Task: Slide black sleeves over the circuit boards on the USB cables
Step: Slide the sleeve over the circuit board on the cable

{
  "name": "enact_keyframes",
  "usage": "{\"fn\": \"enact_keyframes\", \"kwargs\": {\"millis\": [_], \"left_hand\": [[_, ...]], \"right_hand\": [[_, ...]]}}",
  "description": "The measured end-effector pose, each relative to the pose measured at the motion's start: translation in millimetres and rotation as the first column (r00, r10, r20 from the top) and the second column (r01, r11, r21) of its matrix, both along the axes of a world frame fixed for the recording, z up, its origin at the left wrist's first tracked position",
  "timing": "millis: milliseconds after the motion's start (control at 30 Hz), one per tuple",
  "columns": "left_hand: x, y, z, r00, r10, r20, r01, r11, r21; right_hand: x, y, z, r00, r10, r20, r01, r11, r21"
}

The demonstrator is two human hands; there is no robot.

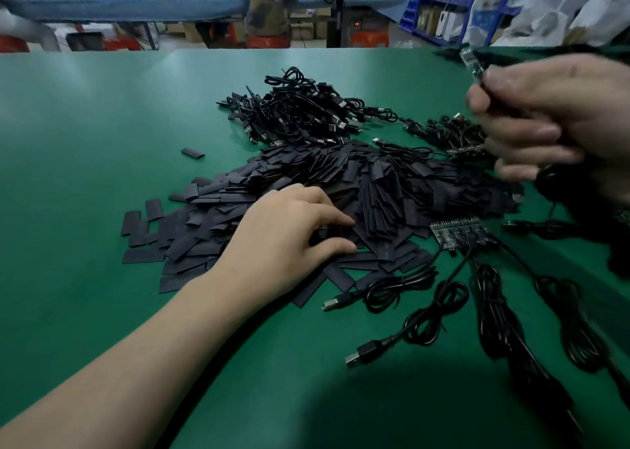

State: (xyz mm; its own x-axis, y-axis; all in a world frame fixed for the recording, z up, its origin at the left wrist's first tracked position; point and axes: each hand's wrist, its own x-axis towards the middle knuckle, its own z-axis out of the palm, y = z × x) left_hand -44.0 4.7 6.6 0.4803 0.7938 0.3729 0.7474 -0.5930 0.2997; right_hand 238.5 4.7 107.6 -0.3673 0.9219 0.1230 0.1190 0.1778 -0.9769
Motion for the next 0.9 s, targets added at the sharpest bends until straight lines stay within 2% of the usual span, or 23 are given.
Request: {"fn": "enact_keyframes", "kwargs": {"millis": [67,133,200,267,333,533,767,833,900], "left_hand": [[1,0,1,1.000,0.000,-0.005,0.000,1.000,0.029],[1,0,3,1.000,0.008,-0.004,-0.008,0.999,0.041],[1,-1,3,1.000,0.006,-0.008,-0.006,0.999,0.052],[2,-1,4,1.000,-0.002,-0.015,0.003,0.998,0.062],[2,-2,4,1.000,-0.010,-0.009,0.010,0.997,0.076],[0,1,5,0.999,-0.005,0.047,0.005,1.000,0.007],[-8,1,8,0.993,0.016,0.119,-0.026,0.996,0.083],[-7,2,7,0.981,0.022,0.194,-0.044,0.993,0.109],[-5,2,7,0.921,0.049,0.386,-0.076,0.996,0.054]], "right_hand": [[0,0,1,0.955,-0.128,0.266,0.095,0.986,0.135],[-19,-1,-12,0.849,-0.240,0.470,0.125,0.957,0.263],[-45,-3,-32,0.761,-0.298,0.577,0.090,0.928,0.361],[-64,-6,-51,0.712,-0.320,0.625,0.068,0.918,0.391],[-71,-6,-66,0.709,-0.323,0.626,0.077,0.919,0.387],[-69,-3,-83,0.796,-0.309,0.520,0.137,0.929,0.343],[-66,-4,-89,0.880,-0.265,0.393,0.146,0.940,0.309],[-66,-5,-89,0.895,-0.252,0.369,0.140,0.942,0.304],[-67,-7,-89,0.919,-0.229,0.319,0.146,0.953,0.264]]}}
